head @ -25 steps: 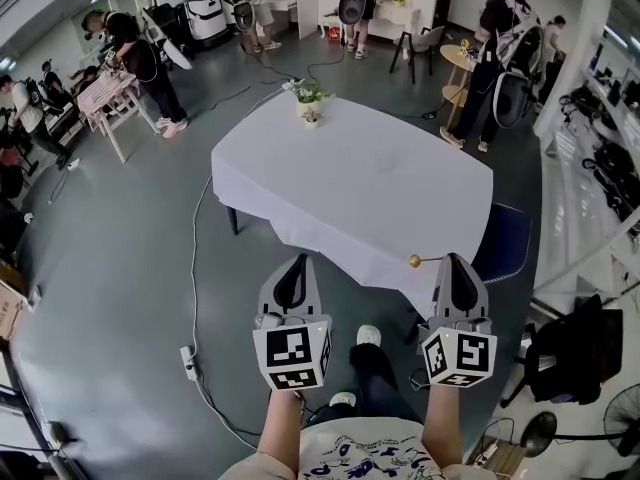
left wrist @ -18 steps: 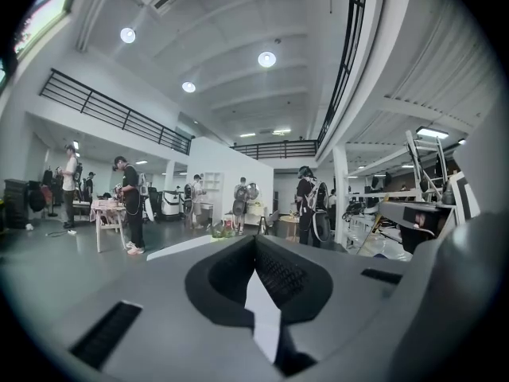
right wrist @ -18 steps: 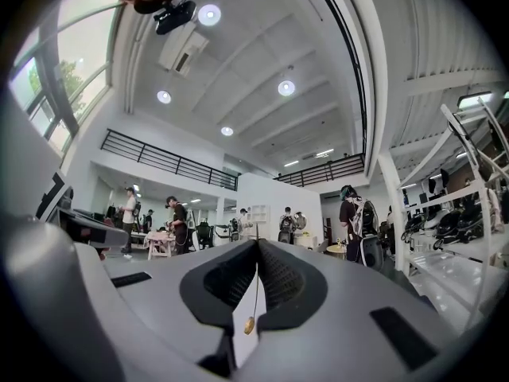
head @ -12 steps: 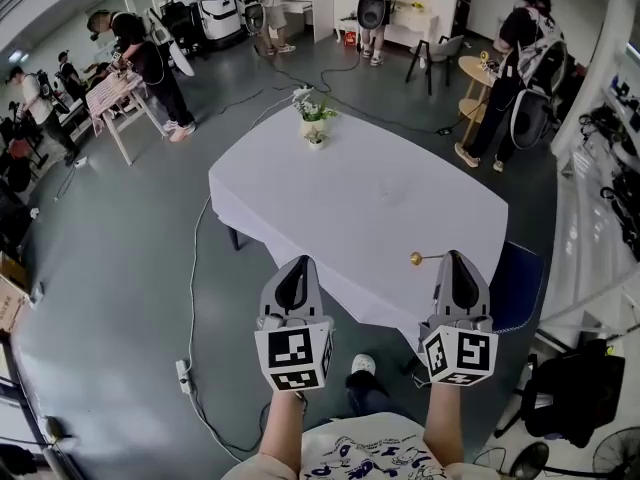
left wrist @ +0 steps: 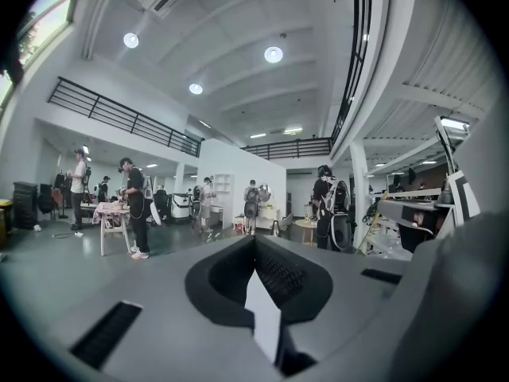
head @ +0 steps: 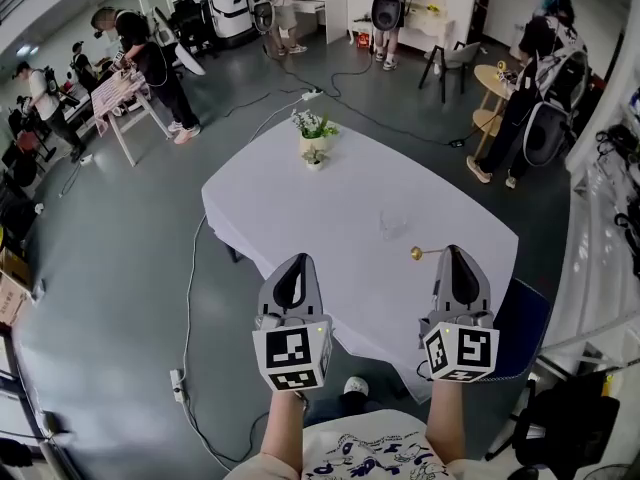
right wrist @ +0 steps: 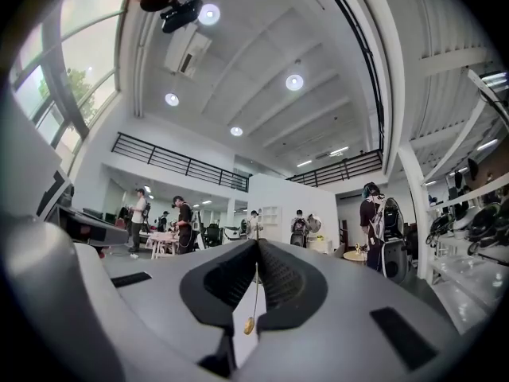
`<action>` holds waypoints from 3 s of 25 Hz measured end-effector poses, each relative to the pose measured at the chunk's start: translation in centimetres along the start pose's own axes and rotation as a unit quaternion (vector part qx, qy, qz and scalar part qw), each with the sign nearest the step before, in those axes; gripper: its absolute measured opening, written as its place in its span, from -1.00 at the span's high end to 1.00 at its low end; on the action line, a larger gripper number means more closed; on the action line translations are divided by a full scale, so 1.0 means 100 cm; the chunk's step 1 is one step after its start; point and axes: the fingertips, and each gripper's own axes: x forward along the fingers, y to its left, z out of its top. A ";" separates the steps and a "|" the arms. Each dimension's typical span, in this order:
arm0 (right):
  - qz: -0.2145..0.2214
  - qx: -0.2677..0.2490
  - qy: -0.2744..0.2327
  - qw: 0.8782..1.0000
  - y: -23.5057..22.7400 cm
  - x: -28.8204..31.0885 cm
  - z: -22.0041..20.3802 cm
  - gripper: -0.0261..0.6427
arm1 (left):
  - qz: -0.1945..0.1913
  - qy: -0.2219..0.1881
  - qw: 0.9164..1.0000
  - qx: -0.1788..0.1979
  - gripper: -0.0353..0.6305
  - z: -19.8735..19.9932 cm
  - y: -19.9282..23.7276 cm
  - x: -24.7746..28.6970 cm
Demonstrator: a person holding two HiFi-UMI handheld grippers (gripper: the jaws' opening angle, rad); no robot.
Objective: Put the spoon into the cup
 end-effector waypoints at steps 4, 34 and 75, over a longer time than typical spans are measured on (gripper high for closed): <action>0.006 0.003 0.007 1.000 -0.008 0.028 -0.007 0.87 | 0.004 0.009 1.000 -0.001 0.85 -0.001 0.002 0.027; -0.016 0.017 0.081 0.996 -0.034 0.231 -0.096 0.87 | -0.054 0.075 0.996 -0.005 0.86 -0.024 0.040 0.263; -0.056 0.071 0.279 0.956 -0.053 0.315 -0.300 0.87 | -0.184 0.225 0.957 -0.002 0.85 -0.163 0.020 0.438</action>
